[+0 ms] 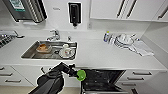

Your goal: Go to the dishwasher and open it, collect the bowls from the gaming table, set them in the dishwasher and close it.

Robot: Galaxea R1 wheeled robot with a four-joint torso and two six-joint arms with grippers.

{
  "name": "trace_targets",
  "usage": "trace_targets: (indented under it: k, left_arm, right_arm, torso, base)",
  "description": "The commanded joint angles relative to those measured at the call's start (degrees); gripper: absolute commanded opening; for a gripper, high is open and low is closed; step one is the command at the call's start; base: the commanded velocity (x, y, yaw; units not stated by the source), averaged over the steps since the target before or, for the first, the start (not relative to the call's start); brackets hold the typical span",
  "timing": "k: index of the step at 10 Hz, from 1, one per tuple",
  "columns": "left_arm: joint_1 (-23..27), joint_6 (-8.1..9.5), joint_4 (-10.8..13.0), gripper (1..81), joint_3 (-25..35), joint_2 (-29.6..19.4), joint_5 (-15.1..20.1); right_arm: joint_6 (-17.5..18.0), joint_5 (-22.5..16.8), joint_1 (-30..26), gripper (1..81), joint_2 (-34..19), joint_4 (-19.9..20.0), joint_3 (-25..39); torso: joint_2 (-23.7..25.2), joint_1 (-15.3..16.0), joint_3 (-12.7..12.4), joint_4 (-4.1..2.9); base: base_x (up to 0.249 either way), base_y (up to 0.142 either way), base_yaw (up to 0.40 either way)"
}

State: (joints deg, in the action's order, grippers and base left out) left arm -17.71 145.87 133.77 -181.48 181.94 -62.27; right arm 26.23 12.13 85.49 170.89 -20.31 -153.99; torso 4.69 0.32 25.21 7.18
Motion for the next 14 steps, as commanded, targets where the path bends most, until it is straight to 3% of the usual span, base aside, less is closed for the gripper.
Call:
trace_targets:
  k: [1,2,9,11,14]
  left_arm:
    - [10.2,2.75,0.9,1.0,0.5,3.1,5.0]
    - [10.3,3.27,0.8,1.0,1.4,3.1,6.1]
    - [9.9,4.95,0.2,1.0,6.1,3.1,9.1]
    - [9.3,4.95,1.1,1.0,6.5,3.1,9.1]
    - [9.2,4.86,0.4,1.0,6.6,3.1,9.1]
  right_arm:
    - [0.1,-3.1,-0.5,1.0,-0.5,-0.2,0.5]
    - [0.1,-3.1,-0.5,1.0,-0.5,-0.3,0.5]
    - [0.1,-3.1,-1.2,1.0,-0.2,-0.3,0.8]
    - [0.1,-3.1,-1.3,1.0,-0.1,-0.3,0.8]
    - [0.1,-3.1,-1.4,1.0,0.0,-0.3,0.7]
  torso:
    - [0.0,0.0,1.9,0.0]
    - [0.0,0.0,0.1,0.0]
    - [-0.1,0.0,0.6,0.0]
    - [-0.1,0.0,0.6,0.0]
    - [-0.1,0.0,0.6,0.0]
  base:
    - [0.0,0.0,0.0]
    - [0.0,0.0,0.0]
    - [0.0,0.0,0.0]
    - [0.0,0.0,0.0]
    - [0.0,0.0,0.0]
